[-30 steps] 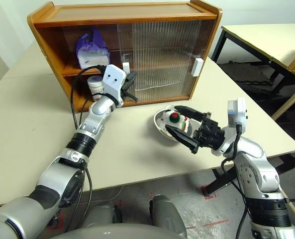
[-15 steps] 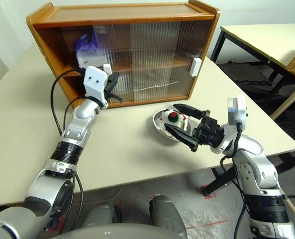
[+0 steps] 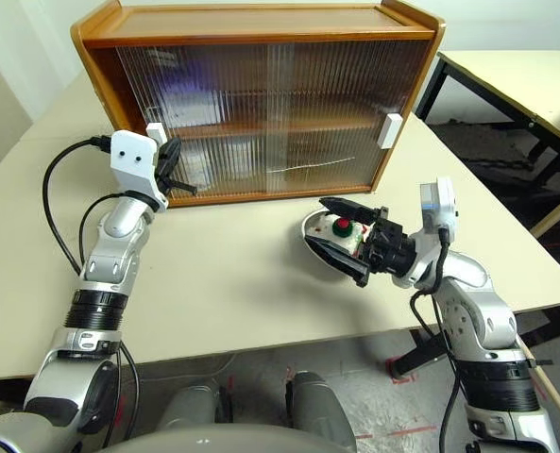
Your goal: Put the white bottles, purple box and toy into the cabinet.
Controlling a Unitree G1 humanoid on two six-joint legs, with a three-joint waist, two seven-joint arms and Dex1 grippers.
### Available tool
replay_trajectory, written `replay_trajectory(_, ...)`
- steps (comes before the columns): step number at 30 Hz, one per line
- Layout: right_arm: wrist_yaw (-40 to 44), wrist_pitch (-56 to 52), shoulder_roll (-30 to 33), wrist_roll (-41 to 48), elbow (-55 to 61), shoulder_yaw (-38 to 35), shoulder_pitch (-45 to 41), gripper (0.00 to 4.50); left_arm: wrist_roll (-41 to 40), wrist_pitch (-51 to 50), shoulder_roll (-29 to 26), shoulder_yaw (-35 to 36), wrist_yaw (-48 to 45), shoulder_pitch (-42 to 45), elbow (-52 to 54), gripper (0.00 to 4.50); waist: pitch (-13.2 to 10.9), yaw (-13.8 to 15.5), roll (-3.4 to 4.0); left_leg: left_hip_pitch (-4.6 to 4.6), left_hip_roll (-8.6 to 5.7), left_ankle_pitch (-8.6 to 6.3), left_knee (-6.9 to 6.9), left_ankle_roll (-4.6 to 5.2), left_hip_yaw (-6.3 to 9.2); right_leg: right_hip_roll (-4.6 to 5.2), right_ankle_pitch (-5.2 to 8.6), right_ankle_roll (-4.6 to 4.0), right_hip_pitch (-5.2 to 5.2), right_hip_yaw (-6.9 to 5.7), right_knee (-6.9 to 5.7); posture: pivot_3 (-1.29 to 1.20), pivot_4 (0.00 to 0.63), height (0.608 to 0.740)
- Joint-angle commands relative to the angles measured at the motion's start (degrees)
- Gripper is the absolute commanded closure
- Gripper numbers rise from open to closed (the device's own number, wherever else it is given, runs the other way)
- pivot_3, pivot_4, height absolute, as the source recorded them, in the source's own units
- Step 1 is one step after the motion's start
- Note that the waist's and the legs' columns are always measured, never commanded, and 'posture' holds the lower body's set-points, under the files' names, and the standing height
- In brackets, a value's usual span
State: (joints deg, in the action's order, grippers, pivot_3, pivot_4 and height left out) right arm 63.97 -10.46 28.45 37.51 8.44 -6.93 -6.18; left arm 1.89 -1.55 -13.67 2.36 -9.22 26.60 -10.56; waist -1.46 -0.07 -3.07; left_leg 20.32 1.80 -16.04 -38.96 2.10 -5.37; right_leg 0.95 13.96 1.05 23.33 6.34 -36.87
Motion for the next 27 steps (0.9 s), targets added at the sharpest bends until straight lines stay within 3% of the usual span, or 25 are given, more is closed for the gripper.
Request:
replay_trajectory(1,0.5,-0.2,0.1,-0.3,-1.2,0.4,-0.7,0.0,-0.3,-2.1,-0.9,2.3,1.6,-1.6,1.1,4.49,0.0,0.3,0.0,0.02,0.0,-0.01,0.01,-0.01,-0.01,0.02,0.02,0.0,0.0,0.0,0.04,0.16,0.0,0.74)
replay_trajectory(16,1.2,-0.1,-0.2,-0.4,-2.9,1.4,-2.2,0.0,-2.2,-3.1,0.6,3.2,2.0,-3.1,5.3,4.49,0.0,1.4,-0.03,0.04,0.05,-0.03,0.14,-0.06,-0.01,0.05,0.03,0.0,0.04,-0.06,0.13,0.19,0.0,0.74)
replay_trajectory(21,0.3,-0.3,0.0,0.5,-3.4,-0.2,-2.2,0.0,-6.4,3.0,-0.2,0.4,-6.9,-5.7,7.0,2.8,0.0,1.7,-0.03,0.1,0.05,-0.04,0.14,-0.06,-0.02,0.07,0.05,-0.03,0.05,-0.07,0.22,0.17,0.0,0.74)
replay_trajectory(25,-1.6,-0.4,-0.4,2.3,-3.9,-3.2,-2.3,0.0,-12.1,3.3,-1.7,0.7,-14.5,-13.0,11.1,1.33,0.0,2.1,-0.01,0.15,0.04,-0.06,0.25,-0.11,-0.05,0.15,0.07,-0.09,0.05,-0.08,0.42,0.16,0.0,0.74)
replay_trajectory(27,-2.7,-0.5,-0.4,3.2,-3.8,-5.0,-2.1,0.63,-15.7,2.9,-2.2,1.7,-17.7,-16.8,13.1,0.5,0.0,2.5,-0.02,0.15,0.04,-0.07,0.39,-0.12,-0.08,0.21,0.06,-0.15,0.06,-0.08,0.52,0.17,0.0,0.74)
